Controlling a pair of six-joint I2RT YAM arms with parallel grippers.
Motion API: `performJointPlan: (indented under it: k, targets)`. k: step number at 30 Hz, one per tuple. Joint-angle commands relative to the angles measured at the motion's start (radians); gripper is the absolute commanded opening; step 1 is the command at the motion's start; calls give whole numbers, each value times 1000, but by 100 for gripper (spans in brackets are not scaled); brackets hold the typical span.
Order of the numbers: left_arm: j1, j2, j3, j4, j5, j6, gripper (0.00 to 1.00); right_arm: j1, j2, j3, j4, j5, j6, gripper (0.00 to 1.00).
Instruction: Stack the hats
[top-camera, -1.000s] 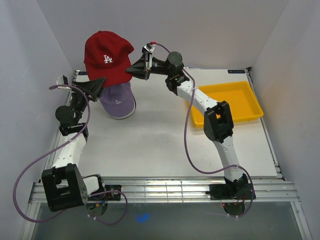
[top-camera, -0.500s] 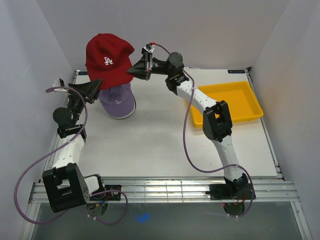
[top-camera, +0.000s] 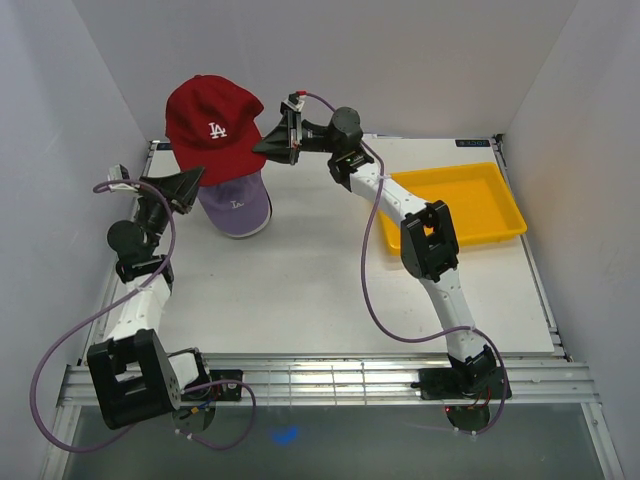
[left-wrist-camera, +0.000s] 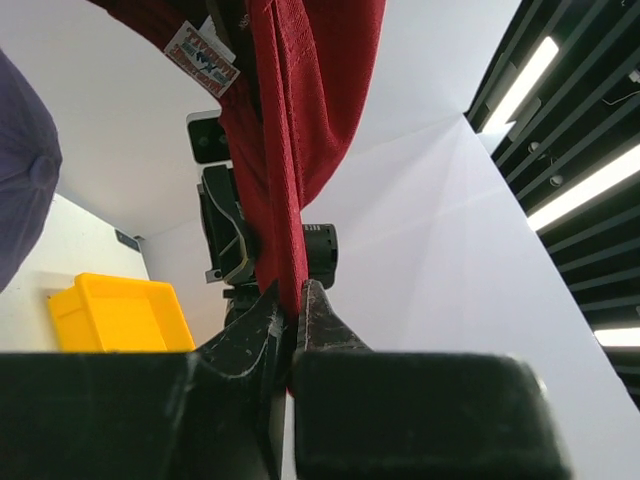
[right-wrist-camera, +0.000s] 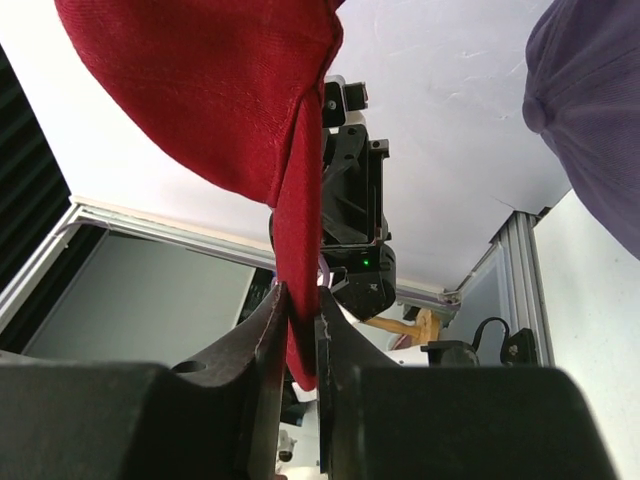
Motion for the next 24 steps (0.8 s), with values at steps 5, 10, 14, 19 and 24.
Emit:
performJointPlan:
  k: [5, 10, 14, 19, 24]
  targets:
    - [18, -54, -61, 33, 44, 98, 0, -17, 45, 34, -45, 28, -102, 17]
    - [20, -56, -101, 19, 57, 138, 0, -9, 74, 22, -36, 24, -108, 17]
    - [18, -48, -139, 21, 74, 161, 0, -4, 80, -9, -45, 21, -133, 18]
    - [18, -34, -168, 21, 102, 181, 0, -4, 83, -41, -45, 16, -148, 18]
    - [18, -13, -188, 22, 117, 197, 0, -6, 78, -75, -47, 15, -163, 21]
